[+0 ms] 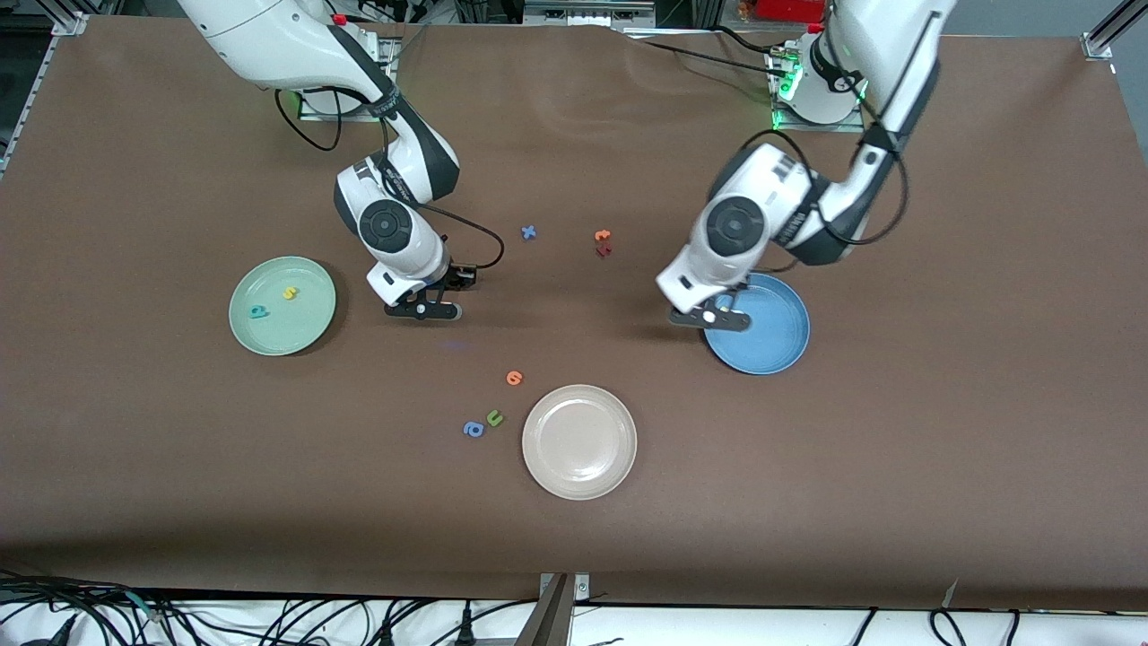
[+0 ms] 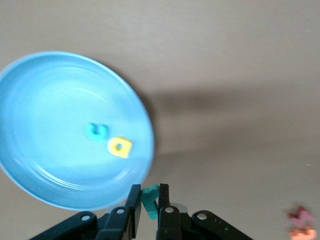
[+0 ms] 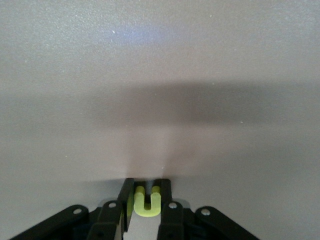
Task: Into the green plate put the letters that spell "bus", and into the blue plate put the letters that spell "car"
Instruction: 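Place the teal r on the blue plate while the right gripper places the u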
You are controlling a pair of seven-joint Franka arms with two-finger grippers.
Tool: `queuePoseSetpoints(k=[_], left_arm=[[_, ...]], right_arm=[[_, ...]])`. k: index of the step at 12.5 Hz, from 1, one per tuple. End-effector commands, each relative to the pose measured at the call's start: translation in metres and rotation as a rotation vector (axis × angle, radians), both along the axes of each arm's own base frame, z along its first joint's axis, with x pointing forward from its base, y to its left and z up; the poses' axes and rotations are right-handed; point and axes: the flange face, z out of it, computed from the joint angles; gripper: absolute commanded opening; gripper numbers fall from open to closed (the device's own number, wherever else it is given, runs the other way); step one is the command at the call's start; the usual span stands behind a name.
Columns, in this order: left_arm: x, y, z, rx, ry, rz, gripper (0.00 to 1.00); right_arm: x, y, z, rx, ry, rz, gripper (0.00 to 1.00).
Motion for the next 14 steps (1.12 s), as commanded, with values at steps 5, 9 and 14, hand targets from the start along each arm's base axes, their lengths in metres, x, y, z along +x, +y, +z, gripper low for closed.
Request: queuePoseSetpoints(k=[5,9,14], left_arm=[[0.009,0.061,-0.040,0.167,0.006,-0.190,0.00],[0.015,0.058,-0.025,0.162,-0.021,-0.184,1.00],[0.039,0.058,0.067,0.151,-0.068,-0.101,1.00]], right_arm=[[0.046,-0.048,0.092,-0.123,0.069,-0.001,0.08],[0.077,-0.143,0.126,-0.150,0.135,0.081,0.08],[0.081,-0.232,0.044,-0.107,0.133,0.170,0.08]])
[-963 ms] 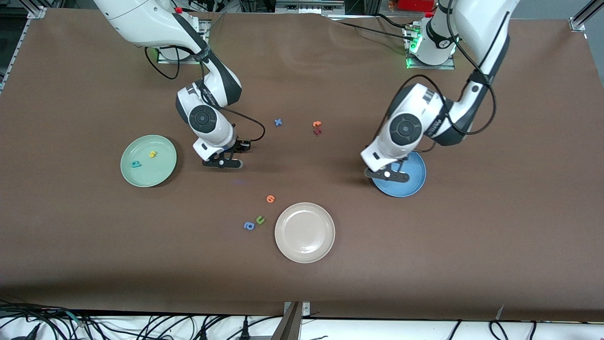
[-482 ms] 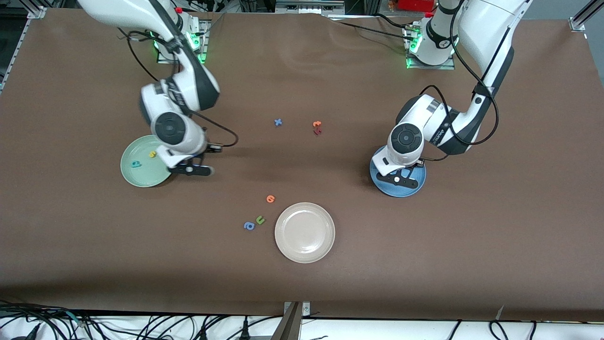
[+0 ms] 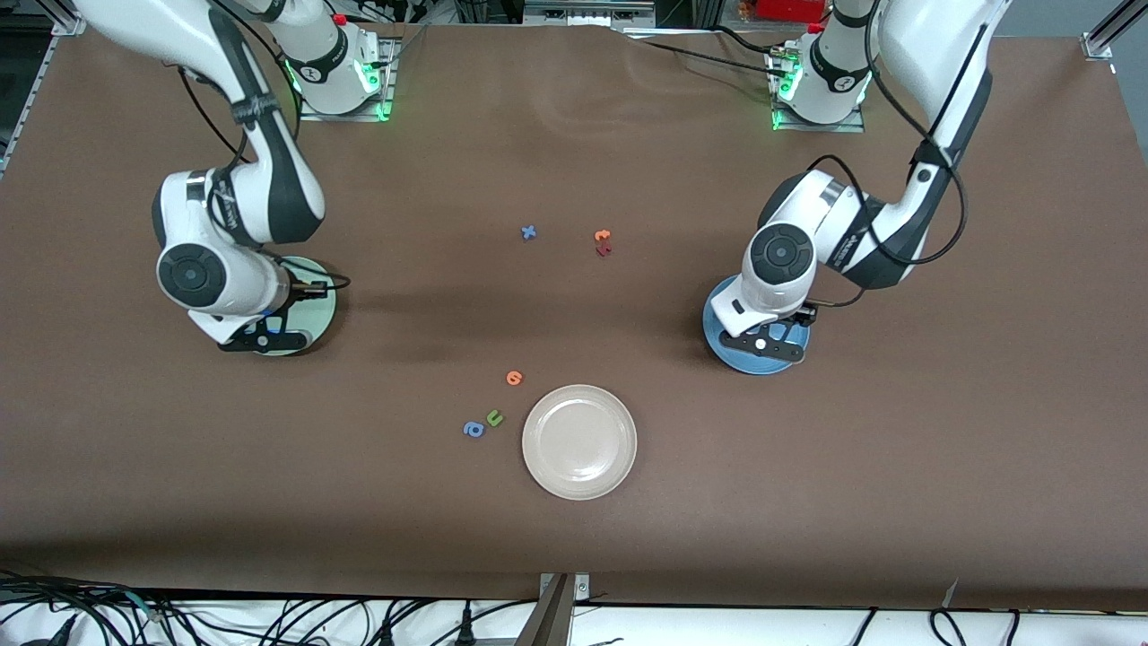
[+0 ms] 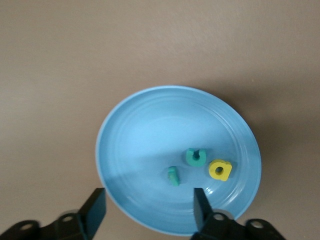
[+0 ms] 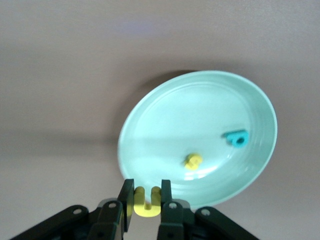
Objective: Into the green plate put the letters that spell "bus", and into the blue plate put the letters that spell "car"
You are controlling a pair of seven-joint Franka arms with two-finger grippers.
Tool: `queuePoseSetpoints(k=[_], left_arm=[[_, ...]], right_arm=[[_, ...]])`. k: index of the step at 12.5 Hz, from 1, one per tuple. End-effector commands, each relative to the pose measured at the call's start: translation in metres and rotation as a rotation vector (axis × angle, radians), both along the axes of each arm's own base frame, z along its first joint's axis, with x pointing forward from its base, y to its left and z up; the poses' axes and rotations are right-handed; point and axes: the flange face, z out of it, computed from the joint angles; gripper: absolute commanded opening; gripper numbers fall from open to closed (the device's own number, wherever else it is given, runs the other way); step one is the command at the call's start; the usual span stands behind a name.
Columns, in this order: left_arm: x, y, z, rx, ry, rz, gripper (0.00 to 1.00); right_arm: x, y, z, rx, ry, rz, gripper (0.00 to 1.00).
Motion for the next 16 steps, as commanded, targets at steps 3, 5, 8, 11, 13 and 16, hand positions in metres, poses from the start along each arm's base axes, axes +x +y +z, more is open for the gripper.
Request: queuePoseSetpoints(k=[3,5,8,11,13,16], left_arm=[[0.035,0.005,0.126,-0.017,-0.035,0.031,1.00],[0.053,0.026,0.174,-0.122,-0.046,0.117,1.00],[0.049,0.064,0.229,-0.159,-0.066,0.127,1.00],[0.042,0.098,0.262,-0.200,-0.097,0.088,1.00],[0.025,0.131,0.281,-0.217,-0.102,0.030,1.00],[-0.013,0.146,0.300,-0.226,-0.181,0.016,1.00]], right_arm=[[-0.012,-0.015,-0.053,0.040,-0.008,0.012,0.11],[-0.010,-0.014,-0.049,0.041,-0.011,0.014,0.93],[0.007,-0.012,0.000,0.044,-0.017,0.011,0.99],[0.032,-0.010,0.092,0.024,0.059,-0.027,0.99],[0.045,-0.007,0.147,0.058,0.058,-0.057,0.99],[0.050,-0.013,0.231,0.050,0.043,-0.100,0.99]])
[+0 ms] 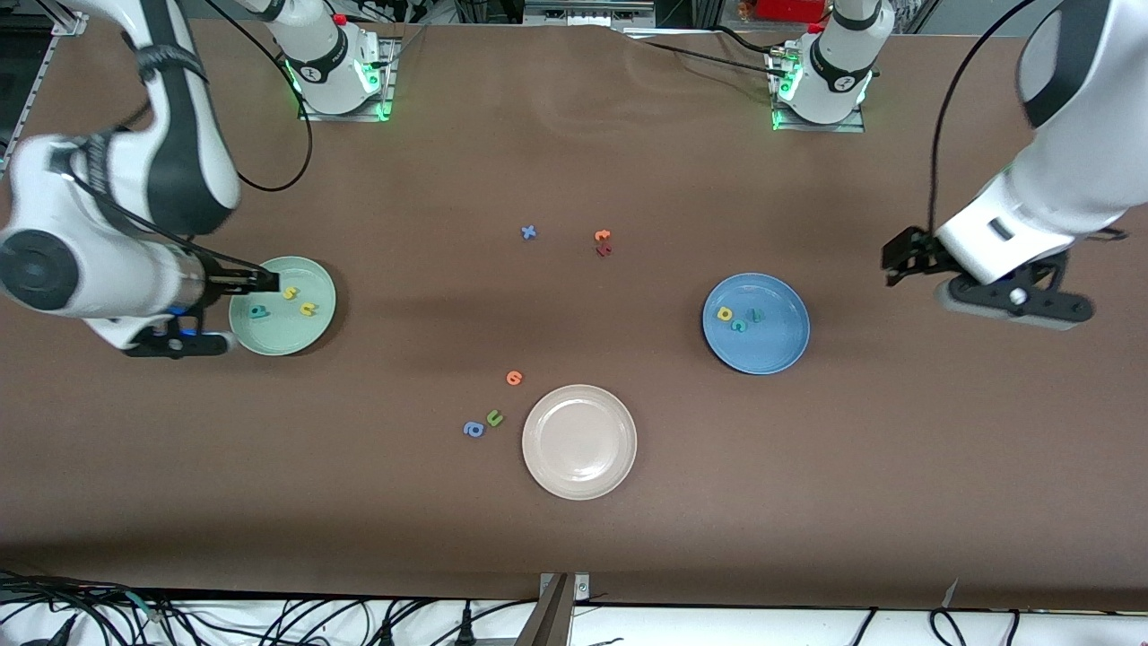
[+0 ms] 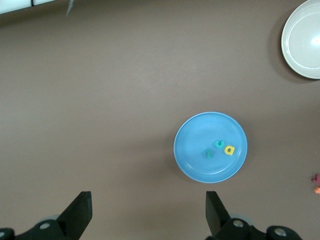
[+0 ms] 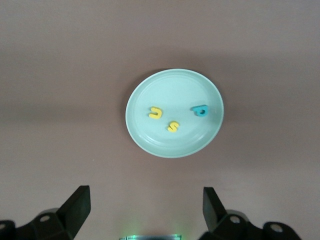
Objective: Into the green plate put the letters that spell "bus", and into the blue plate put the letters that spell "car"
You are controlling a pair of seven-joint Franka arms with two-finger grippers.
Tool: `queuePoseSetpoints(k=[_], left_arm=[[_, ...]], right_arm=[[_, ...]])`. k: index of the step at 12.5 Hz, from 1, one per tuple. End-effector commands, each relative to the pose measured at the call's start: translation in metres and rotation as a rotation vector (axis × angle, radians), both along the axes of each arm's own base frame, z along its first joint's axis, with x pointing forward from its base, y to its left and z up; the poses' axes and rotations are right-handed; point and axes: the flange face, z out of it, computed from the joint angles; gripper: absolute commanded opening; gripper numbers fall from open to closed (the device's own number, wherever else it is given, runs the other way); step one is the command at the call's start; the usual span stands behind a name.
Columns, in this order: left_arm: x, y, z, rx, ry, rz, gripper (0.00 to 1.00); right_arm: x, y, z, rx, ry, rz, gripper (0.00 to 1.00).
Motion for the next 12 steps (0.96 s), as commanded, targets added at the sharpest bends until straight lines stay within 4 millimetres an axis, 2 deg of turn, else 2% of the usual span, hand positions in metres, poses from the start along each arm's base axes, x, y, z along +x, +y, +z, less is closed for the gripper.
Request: queuePoseSetpoints(k=[1,2,3,4,6,7,8,12], left_arm=[[-0.051,0.013,0.009,-0.071,-0.079,0.010,1.00],[-0.060,0.019,0.012,-0.073,-0.084,0.020,1.00],[-0.061,0.020,0.015,-0.067,-0.088,0.005,1.00],[-0.060,0.021,0.018,-0.065,-0.092,-0.012,1.00],[-0.057,0.023,0.029,-0.062,-0.064,-0.011,1.00],[-0.048,0.023,0.029,-0.047,-0.033,-0.009,1.00],[-0.044,0.025,0.038,-0.048,-0.018,-0.008,1.00],[-0.045,0.031,0.037,-0.042,-0.006,-0.002,1.00]], right_arm=[[0.004,-0.004,0.057,0.016,-0.019,-0.032,0.99],[0.002,-0.012,0.074,0.015,-0.047,-0.042,0.99],[-0.004,-0.017,0.094,0.023,-0.080,-0.043,0.99],[-0.007,-0.018,0.101,0.018,-0.090,-0.047,0.99],[-0.009,-0.018,0.103,0.020,-0.088,-0.048,0.99],[-0.010,-0.017,0.103,0.017,-0.086,-0.041,0.99],[-0.011,-0.018,0.101,0.016,-0.079,-0.045,0.99],[-0.014,-0.017,0.101,0.019,-0.078,-0.038,0.99]])
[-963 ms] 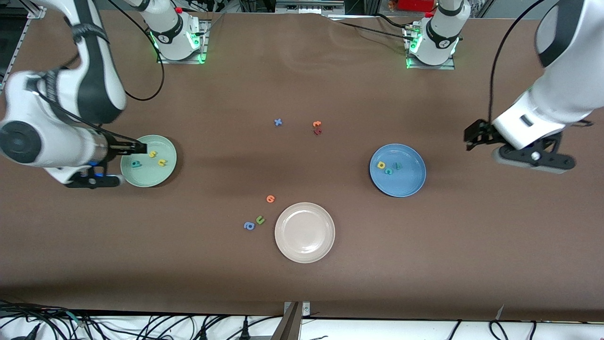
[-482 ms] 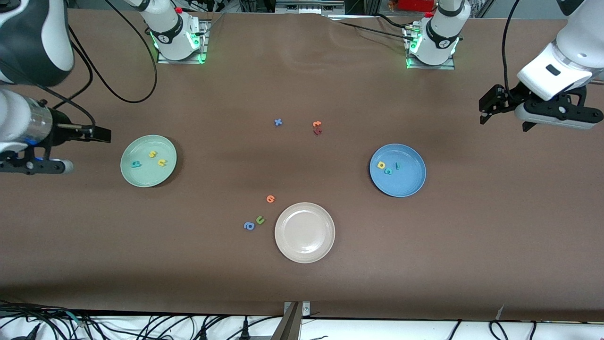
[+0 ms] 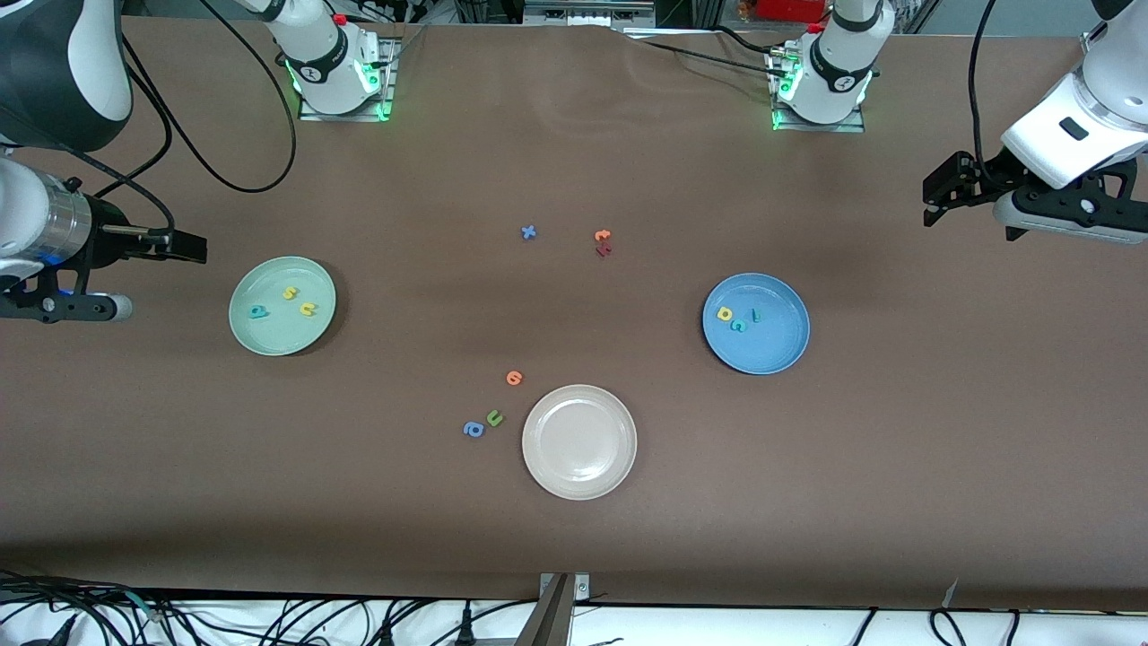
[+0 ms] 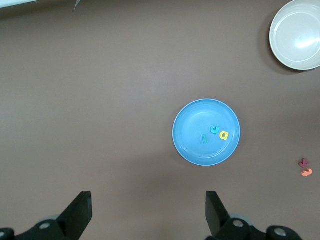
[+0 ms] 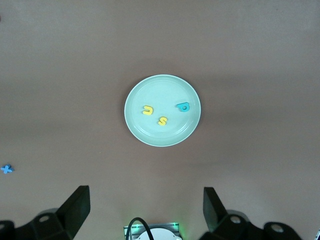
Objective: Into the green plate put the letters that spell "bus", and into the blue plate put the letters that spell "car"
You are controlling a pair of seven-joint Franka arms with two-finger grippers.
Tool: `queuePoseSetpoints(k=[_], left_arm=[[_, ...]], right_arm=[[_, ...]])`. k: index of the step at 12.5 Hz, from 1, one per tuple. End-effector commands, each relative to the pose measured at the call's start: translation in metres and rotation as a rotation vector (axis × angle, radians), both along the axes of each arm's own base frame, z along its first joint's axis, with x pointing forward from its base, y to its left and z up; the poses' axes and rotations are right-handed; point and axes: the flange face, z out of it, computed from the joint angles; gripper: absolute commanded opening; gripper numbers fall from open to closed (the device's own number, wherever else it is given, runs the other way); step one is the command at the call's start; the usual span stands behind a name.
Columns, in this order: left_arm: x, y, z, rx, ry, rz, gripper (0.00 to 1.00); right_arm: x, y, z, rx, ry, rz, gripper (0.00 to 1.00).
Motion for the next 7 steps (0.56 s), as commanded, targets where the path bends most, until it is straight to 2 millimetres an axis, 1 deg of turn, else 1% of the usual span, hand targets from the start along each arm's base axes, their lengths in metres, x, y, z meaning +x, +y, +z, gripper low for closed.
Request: queuePoseSetpoints(k=[1,3,4,7], left_arm=[[0.004,0.011,0.004,-0.003,0.012,-0.015,1.00],[0.005,0.012,0.001,-0.004,0.016,-0.013,1.00],[0.004,0.011,0.001,-0.003,0.016,-0.015,1.00],[0.002,0.010,-0.002,-0.002,0.036,-0.012,1.00]], right_arm=[[-0.006,-0.001,0.003,0.016,0.007,-0.005,0.99],[-0.011,-0.008,0.003,0.040,0.007,-0.011,0.99],[-0.014,-0.009,0.005,0.053,-0.007,-0.002,0.99],[-0.025,-0.010,0.001,0.029,-0.039,0.009,0.99]])
